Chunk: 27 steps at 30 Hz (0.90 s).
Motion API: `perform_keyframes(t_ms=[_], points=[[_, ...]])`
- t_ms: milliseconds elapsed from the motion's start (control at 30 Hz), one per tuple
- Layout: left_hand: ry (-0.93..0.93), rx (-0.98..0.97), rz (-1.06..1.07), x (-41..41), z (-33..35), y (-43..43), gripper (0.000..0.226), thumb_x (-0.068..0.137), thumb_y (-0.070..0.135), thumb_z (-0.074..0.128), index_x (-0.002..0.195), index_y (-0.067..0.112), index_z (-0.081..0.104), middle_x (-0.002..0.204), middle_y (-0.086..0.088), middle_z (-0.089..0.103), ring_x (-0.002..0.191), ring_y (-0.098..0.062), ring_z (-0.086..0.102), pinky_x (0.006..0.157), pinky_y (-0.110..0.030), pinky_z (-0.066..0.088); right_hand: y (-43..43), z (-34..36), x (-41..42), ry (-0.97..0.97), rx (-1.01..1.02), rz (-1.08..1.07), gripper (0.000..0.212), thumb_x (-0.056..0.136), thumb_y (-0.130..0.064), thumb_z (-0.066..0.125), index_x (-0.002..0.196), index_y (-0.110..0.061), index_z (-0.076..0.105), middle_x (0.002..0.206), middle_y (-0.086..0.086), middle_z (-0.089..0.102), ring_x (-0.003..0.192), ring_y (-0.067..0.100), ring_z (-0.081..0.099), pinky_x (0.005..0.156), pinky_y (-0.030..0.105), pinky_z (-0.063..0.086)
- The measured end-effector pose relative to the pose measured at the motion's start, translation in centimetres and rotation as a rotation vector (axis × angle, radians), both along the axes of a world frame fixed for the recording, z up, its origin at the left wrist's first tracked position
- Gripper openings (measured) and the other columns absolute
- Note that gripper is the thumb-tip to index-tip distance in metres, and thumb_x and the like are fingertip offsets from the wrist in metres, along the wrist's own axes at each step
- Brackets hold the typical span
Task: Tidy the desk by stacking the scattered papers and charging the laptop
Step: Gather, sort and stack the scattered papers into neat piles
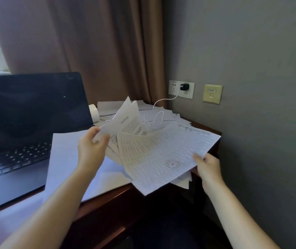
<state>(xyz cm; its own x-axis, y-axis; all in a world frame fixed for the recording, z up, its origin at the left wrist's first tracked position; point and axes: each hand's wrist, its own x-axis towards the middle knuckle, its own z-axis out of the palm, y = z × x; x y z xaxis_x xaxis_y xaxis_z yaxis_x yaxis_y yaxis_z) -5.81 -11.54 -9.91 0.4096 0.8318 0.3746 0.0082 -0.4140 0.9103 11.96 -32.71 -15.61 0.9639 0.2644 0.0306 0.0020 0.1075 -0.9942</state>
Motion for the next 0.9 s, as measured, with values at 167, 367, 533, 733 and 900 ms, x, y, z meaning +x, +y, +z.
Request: perform_keyframes(t_ms=[167, 367, 533, 733, 900], points=[[-0.166, -0.116, -0.050, -0.5, 1.7, 0.4, 0.015, 0.094, 0.004, 0.049, 0.087, 0.014, 0.058, 0.089, -0.010, 0.064, 0.078, -0.023, 0.064, 0.061, -0.037, 0.057, -0.9, 1.4, 1.0, -0.089, 0.077, 0.081, 0.013, 0.093, -0.008, 0.055, 0.093, -0.015, 0.066, 0.094, 0.003, 0.070, 0.084, 0.016, 0.069, 0.075, 0.029, 0.055], [-0.077, -0.170, -0.070, -0.7, 3.2, 1.7, 0.023, 0.091, 0.007, 0.051, 0.081, 0.022, 0.066, 0.082, -0.008, 0.065, 0.076, -0.026, 0.060, 0.069, -0.040, 0.053, -0.7, 3.9, 2.7, -0.111, -0.040, 0.301, 0.019, 0.097, -0.012, 0.049, 0.102, -0.014, 0.067, 0.102, 0.007, 0.071, 0.089, 0.019, 0.069, 0.068, 0.028, 0.052], [0.083, -0.155, -0.153, 0.1, 4.1, 1.6, 0.011, 0.090, 0.012, 0.061, 0.085, 0.016, 0.070, 0.093, -0.017, 0.071, 0.087, -0.037, 0.068, 0.083, -0.052, 0.055, 1.2, 5.8, 2.9, -0.193, -0.174, 0.325, 0.016, 0.096, -0.016, 0.051, 0.103, -0.013, 0.066, 0.104, 0.008, 0.070, 0.095, 0.023, 0.067, 0.087, 0.039, 0.052], [0.049, -0.212, -0.176, 1.2, 3.6, 1.1, 0.007, 0.084, 0.019, 0.072, 0.084, 0.012, 0.072, 0.081, -0.013, 0.071, 0.077, -0.030, 0.066, 0.075, -0.043, 0.057, 2.8, 4.7, 1.6, -0.082, -0.044, 0.470, 0.019, 0.095, -0.011, 0.052, 0.108, -0.003, 0.064, 0.103, 0.013, 0.071, 0.096, 0.026, 0.068, 0.086, 0.039, 0.054], [-0.178, -0.470, -0.213, 1.5, 3.6, 0.9, 0.035, 0.096, 0.035, 0.054, 0.099, 0.000, 0.059, 0.079, -0.010, 0.061, 0.066, -0.021, 0.058, 0.063, -0.032, 0.049, 4.0, 4.5, 1.6, -0.102, 0.075, 0.281, 0.016, 0.093, -0.004, 0.054, 0.092, -0.013, 0.067, 0.087, 0.004, 0.073, 0.079, 0.017, 0.070, 0.065, 0.025, 0.056]])
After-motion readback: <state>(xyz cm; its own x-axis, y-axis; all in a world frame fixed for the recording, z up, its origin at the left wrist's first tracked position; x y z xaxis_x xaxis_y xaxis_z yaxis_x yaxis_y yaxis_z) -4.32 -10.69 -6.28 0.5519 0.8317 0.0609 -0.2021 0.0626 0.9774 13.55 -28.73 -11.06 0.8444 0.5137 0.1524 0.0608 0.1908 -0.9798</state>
